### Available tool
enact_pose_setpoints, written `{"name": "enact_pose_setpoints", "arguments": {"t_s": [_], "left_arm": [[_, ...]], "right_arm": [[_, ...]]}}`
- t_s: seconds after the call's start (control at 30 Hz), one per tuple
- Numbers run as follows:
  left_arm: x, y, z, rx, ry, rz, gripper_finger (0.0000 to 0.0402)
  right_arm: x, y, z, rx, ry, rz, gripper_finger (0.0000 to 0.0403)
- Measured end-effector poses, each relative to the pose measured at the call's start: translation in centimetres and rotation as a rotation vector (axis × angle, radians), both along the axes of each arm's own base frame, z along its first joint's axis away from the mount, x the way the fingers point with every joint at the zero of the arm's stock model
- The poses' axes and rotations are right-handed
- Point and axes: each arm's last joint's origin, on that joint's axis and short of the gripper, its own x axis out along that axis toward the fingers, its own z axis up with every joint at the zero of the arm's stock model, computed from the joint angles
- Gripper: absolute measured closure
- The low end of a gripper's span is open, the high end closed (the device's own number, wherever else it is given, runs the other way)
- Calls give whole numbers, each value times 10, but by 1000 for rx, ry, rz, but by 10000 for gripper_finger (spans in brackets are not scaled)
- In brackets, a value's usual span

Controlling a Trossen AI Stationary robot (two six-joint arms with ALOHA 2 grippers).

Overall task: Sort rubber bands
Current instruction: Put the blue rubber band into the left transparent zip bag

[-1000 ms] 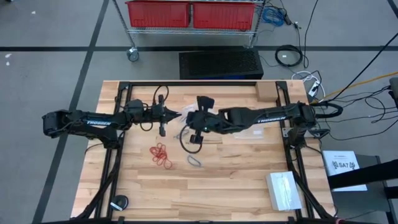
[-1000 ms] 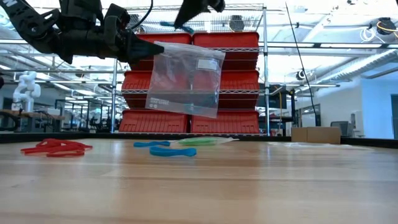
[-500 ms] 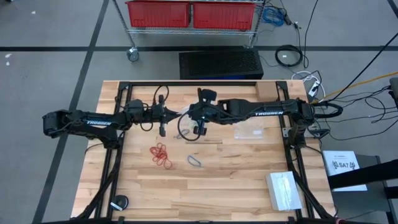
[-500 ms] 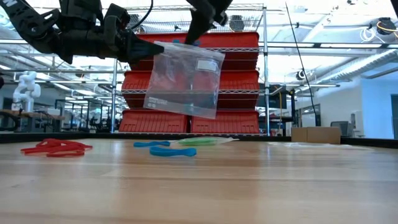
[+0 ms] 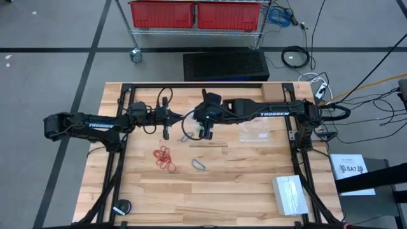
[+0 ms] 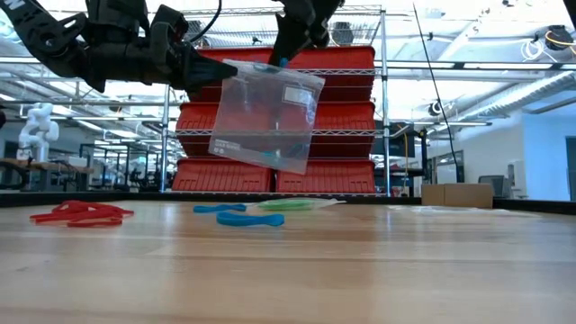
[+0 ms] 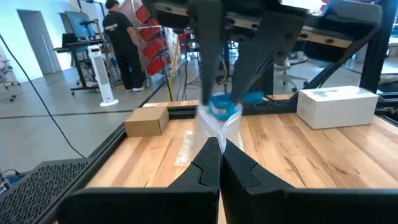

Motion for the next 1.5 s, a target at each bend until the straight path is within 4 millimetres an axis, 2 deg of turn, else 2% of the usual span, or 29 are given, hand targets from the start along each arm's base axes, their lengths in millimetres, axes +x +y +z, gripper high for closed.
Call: {"name": "enact_pose_setpoints", "arguments": {"t_s": [0.1,0.2,0.4,0.53,0.77,0.97,1.13,1.4,1.5], "left_arm": [[0,0,0,0,0,-4,401],[0,0,0,0,-2,-4,401],[0,0,0,0,-4,-4,401],[0,0,0,0,-5,-4,401],[0,-2,6,-18,-64,-65,401],[-1,-3,8,-21,-86,-83,401],[-11,-7,3,-21,-188,-90,401],[-15,-7,2,-25,-221,-90,402],[-15,-7,2,-25,-222,-90,401]], "right_arm": [[-1,0,2,12,-16,-15,275],[-3,-2,14,26,-33,-34,243],[-10,-2,42,60,-41,-17,209],[-19,2,52,135,-4,6,207],[-33,6,43,208,154,-53,206],[-41,9,52,213,137,-54,206],[-52,11,65,199,98,-58,206],[-50,10,59,127,118,-66,209],[-46,11,53,114,114,-39,235]]}}
